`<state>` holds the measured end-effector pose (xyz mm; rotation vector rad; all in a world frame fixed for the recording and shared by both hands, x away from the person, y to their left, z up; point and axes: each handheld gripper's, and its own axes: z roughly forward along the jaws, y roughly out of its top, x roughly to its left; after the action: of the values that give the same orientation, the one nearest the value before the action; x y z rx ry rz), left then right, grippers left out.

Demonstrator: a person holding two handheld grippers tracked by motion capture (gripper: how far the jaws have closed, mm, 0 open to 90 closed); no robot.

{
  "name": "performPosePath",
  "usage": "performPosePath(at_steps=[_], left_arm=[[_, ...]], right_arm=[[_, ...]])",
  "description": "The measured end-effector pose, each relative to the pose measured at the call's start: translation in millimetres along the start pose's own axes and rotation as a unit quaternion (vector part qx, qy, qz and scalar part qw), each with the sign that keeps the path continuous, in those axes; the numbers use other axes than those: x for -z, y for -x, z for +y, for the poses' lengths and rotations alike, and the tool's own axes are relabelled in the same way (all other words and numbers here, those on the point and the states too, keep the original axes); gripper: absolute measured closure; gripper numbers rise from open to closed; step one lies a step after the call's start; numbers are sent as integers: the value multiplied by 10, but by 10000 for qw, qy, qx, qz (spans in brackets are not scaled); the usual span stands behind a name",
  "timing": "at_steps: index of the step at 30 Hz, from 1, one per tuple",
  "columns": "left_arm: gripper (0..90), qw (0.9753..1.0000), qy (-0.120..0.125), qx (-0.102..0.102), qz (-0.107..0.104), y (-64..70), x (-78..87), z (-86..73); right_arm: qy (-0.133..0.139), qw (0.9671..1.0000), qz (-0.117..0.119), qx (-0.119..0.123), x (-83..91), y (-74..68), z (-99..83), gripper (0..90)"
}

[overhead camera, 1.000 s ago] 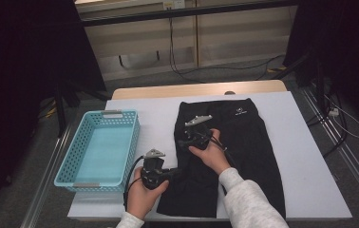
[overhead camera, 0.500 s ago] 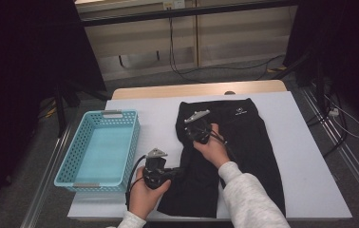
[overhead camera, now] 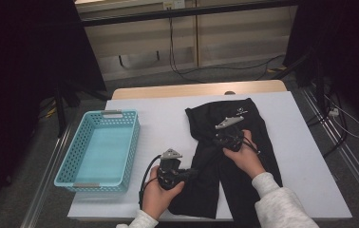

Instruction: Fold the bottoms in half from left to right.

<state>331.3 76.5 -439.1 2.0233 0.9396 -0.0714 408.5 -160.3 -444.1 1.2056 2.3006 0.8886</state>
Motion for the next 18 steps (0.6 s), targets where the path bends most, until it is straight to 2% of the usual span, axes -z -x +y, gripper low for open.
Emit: performPosePath(at_steps=[1, 4, 7, 10, 15, 16, 18], left_arm=[[872, 10000, -25, -13, -3, -4, -4, -1], [872, 10000, -44, -48, -16, -11, 1, -2], [872, 10000, 35, 12, 3, -12, 14, -7], [872, 10000, 71, -17, 14, -18, 52, -4], [872, 9999, 163, 5, 48, -35, 100, -1], [872, 9998, 172, 19, 50, -39, 101, -3], [872, 9998, 181, 40, 29, -53, 109, -8]], right_arm=[[49, 10000, -9, 7, -7, -11, 9, 664], [236, 9996, -98, 97, -19, -64, 86, 554], [362, 9991, -108, 198, -45, -135, 213, 459], [473, 9985, -76, 264, -113, -211, 336, 418], [419, 9984, -1, 377, -325, -360, 447, 430], [359, 9985, -46, 406, -382, -394, 453, 435], [265, 9986, -49, 446, -453, -425, 453, 489]])
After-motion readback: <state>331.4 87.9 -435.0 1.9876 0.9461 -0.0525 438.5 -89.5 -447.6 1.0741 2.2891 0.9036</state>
